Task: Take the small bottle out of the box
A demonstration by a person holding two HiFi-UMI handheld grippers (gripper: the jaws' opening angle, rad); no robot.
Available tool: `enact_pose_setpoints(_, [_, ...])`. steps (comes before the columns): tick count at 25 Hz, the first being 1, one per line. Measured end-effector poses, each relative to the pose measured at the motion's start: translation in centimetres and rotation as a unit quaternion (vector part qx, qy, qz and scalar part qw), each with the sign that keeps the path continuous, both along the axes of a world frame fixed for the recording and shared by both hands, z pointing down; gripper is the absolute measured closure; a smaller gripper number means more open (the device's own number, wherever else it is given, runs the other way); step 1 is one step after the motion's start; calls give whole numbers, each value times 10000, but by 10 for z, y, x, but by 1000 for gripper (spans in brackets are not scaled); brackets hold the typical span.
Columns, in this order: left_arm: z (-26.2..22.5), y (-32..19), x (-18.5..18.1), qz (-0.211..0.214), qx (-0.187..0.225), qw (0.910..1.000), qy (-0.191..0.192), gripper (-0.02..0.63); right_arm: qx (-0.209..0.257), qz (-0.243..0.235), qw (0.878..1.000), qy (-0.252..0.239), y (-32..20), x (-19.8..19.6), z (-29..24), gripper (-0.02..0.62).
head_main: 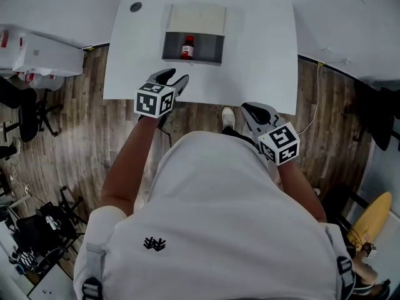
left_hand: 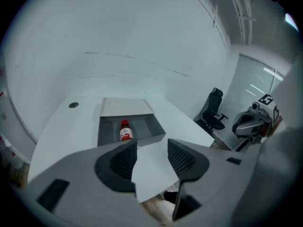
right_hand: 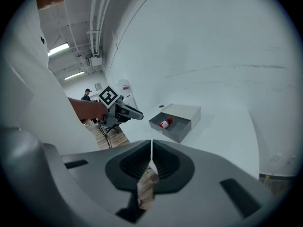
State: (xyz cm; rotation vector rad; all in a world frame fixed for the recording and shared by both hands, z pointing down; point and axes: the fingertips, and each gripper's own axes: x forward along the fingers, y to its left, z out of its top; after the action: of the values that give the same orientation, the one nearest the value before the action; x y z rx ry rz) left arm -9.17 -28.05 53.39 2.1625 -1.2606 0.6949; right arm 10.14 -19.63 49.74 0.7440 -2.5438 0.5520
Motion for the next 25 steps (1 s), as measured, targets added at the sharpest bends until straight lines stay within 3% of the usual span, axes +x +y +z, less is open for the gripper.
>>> enact_pose_setpoints(6, [30,-52,3,-326,-491,9975,-397,324,-256,-147,9994,-166,-42,28,13,584])
enact_pose_setpoints(12, [60,-94,-3,-422,-932,9921,-721,302,-385,-95,9989,-239,-70,49,24,584])
enact_pose_setpoints(25, [126,-131,-16,-628,-2197,9610,-1559,282,-651,134,9975,-241,-102,94,41,584])
